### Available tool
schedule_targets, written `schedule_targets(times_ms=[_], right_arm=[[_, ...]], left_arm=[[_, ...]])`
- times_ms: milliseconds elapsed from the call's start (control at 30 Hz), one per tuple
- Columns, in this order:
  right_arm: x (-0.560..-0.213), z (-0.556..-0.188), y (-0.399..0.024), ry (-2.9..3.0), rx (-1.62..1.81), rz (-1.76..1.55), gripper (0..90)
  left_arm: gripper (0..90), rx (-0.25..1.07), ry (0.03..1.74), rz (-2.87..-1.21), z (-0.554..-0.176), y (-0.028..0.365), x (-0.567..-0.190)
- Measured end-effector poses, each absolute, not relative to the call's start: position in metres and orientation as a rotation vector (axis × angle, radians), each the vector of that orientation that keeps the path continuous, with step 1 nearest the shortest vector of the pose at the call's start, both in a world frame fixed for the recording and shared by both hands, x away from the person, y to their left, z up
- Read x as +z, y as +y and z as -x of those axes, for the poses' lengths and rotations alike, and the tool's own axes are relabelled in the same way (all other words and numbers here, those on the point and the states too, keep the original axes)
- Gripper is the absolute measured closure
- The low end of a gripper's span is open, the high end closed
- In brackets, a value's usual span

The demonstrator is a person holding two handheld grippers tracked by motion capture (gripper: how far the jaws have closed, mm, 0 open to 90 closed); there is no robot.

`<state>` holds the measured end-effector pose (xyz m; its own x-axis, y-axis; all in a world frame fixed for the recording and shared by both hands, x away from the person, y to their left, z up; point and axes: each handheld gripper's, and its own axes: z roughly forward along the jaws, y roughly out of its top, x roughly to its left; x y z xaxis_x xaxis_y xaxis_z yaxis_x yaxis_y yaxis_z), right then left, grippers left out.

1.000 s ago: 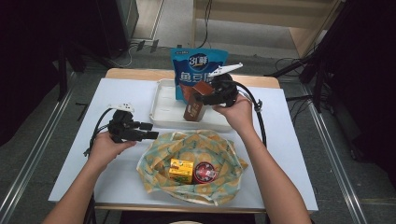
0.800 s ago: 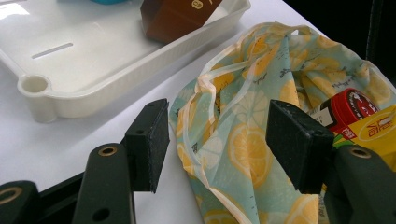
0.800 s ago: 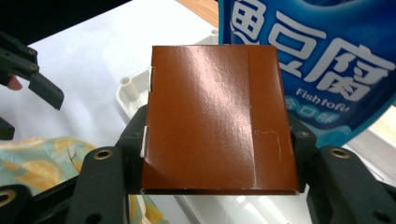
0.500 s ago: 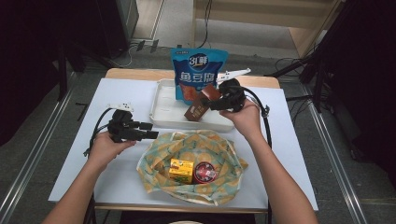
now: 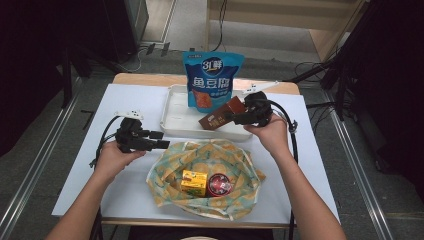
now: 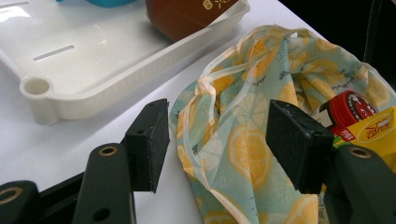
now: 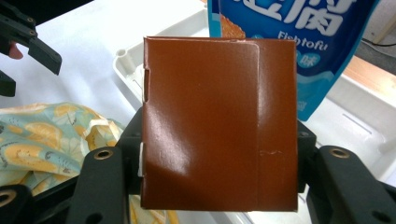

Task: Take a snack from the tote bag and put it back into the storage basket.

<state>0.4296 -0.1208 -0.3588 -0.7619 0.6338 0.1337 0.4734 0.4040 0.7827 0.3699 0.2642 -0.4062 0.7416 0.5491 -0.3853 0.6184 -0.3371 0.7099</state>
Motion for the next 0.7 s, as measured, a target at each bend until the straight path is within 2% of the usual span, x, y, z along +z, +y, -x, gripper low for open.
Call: schedule_targets(times_ms=[700], right_arm=[[-0.380,-0.421,-0.143,2.490,1.294,-1.009,44.2]], left_arm=[[40.0,-0.094,0.882,-2.021,-0.370,0.264,-0.406]])
